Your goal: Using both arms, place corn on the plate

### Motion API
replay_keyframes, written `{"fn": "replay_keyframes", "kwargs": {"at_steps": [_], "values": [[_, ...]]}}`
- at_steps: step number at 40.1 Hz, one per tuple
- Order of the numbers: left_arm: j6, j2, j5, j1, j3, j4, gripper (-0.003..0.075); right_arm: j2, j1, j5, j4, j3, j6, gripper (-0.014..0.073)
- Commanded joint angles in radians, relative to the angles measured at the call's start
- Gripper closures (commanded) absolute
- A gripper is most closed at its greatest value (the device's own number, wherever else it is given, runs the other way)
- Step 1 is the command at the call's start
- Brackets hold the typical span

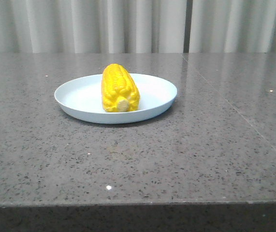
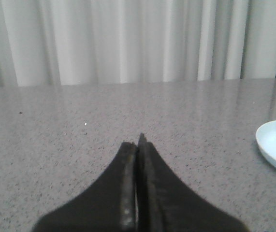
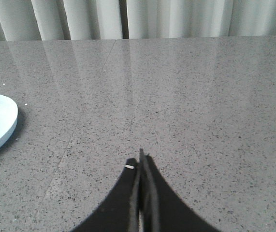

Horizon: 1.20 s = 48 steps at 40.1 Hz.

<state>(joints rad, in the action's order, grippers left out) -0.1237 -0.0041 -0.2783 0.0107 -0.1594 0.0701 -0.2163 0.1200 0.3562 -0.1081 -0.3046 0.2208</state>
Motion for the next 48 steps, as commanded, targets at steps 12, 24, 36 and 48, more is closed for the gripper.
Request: {"fn": "replay_keyframes", "kwargs": {"at_steps": [12,24,36,48], "values": [[0.079,-0.023,0.228,-0.016,0.168,0.014,0.0741,-0.008,-0.007,-0.082,-0.016,-0.027,-0.011,0.0661],[0.079,-0.023,0.237,-0.016,0.168,0.012,0.0741,-0.008,-0.007,-0.082,-0.016,-0.027,-0.011,0.0661],[0.079,-0.023,0.237,-0.016,0.168,0.012,0.0741,-0.008,-0.007,-0.082,-0.016,-0.027,-0.011,0.0661],[0.079,-0.023,0.237,-0.016,0.168,0.012,0.0741,-0.008,-0.007,-0.082,-0.016,-0.027,-0.011,0.0661]]}}
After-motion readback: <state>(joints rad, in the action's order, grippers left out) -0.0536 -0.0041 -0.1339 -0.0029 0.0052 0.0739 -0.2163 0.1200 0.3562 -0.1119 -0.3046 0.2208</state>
